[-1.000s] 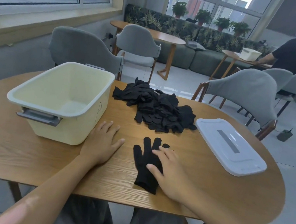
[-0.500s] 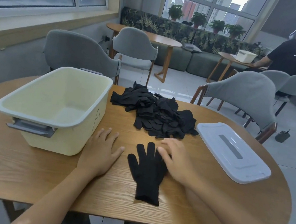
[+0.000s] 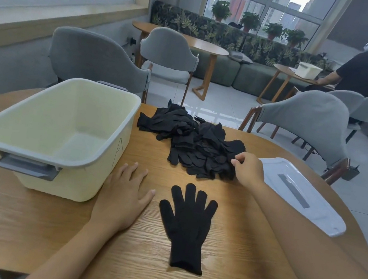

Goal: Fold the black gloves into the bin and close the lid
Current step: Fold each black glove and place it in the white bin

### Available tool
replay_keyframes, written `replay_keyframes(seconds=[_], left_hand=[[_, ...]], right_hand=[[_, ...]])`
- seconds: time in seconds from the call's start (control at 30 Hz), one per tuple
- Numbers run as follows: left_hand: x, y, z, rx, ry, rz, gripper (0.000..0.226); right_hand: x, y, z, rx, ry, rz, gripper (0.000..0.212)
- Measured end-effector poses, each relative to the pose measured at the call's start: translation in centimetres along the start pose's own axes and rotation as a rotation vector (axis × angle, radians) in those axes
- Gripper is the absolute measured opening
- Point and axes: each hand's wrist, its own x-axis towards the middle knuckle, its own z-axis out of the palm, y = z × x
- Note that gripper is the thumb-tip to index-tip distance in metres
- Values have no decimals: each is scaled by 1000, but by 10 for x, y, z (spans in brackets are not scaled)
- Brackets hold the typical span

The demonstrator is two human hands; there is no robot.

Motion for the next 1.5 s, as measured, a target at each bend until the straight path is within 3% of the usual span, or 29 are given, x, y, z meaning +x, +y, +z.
replay_keyframes(seconds=[0.2, 0.4, 0.53, 0.73, 0.87, 0.93, 1.03, 1.1, 1.2, 1.43, 1.5], left_hand=[[0, 1, 0, -2, -8, -4, 68], [0, 2, -1, -12, -21, -13, 68], [-2, 3, -5, -12, -31, -12, 68], [-2, 4, -7, -13, -33, -8, 67], [-2, 4, -5, -20, -30, -8, 67], [-2, 3, -6, -17, -30, -7, 67], [-2, 3, -7, -5, -27, -9, 67], [-3, 3, -6, 8, -24, -9, 67], [-1, 3, -4, 9, -32, -13, 67], [-1, 3, -3, 18, -25, -8, 68], [-2, 3, -3, 21, -26, -3, 68]], right_hand=[[7, -6, -12, 61, 25, -29, 10], [33, -36, -59, 8, 160, -38, 10], [41, -61, -100, 232, 162, 1, 13], [4, -100, -136, 790, -135, 82, 25], [-8, -103, -149, 916, -457, 7, 18], [-7, -102, -143, 802, -478, 22, 16], [5, -86, -122, 369, -273, 66, 14], [10, -63, -108, 297, -221, 147, 20], [1, -35, -91, 118, -152, 127, 18], [-82, -25, -55, -11, -184, 156, 22], [-107, -27, -42, -31, -280, 134, 41]])
